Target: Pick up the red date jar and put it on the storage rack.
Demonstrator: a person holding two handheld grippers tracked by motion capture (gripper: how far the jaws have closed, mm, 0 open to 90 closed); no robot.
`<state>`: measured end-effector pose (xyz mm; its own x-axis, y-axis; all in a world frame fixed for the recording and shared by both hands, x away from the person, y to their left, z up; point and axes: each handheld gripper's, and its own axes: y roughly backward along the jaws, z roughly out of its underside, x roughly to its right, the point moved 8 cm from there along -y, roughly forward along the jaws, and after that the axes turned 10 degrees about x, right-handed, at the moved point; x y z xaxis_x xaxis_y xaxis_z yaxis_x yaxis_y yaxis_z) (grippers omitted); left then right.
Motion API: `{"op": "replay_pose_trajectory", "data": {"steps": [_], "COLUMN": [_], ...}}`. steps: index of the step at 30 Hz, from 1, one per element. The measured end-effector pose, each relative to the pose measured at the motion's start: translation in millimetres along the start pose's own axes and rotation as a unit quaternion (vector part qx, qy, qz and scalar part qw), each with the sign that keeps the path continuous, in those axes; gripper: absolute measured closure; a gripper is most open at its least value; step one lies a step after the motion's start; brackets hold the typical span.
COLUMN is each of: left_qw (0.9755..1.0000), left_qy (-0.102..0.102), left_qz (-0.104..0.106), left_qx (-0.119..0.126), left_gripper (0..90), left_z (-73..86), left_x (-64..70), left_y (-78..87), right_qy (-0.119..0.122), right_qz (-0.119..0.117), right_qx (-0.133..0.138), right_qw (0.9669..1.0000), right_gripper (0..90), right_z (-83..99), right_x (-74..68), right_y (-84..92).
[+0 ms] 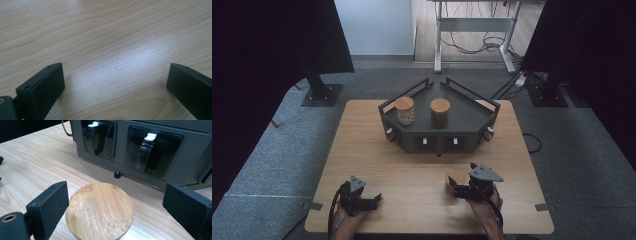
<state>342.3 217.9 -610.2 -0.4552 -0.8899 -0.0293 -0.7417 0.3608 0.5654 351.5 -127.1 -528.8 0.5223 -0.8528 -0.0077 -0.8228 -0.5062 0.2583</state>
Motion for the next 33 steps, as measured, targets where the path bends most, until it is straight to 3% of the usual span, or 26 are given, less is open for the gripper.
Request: {"op": "replay_pose_trajectory", "data": {"steps": [9, 33], "left_qw": [1.0, 1.0], "left_qy": [0.0, 0.0], "left_qz": [0.0, 0.0], "left_qx": [0.0, 0.0], "left_gripper": [1.4, 1.4], "left_z": [0.0, 0.1], "left_x": [0.0, 0.1], "left_y": [0.0, 0.2], "right_qy": [0.007, 0.021], "right_qz": [-0.015, -0.03], "right_qx": [-0.005, -0.04], "right_qw": [0.9999, 0.9985], "right_gripper": [5.8, 11.2], "right_z": [5.7, 34.7], "right_x": [-8.4, -8.0], "right_y": [-4.9, -17.3]}}
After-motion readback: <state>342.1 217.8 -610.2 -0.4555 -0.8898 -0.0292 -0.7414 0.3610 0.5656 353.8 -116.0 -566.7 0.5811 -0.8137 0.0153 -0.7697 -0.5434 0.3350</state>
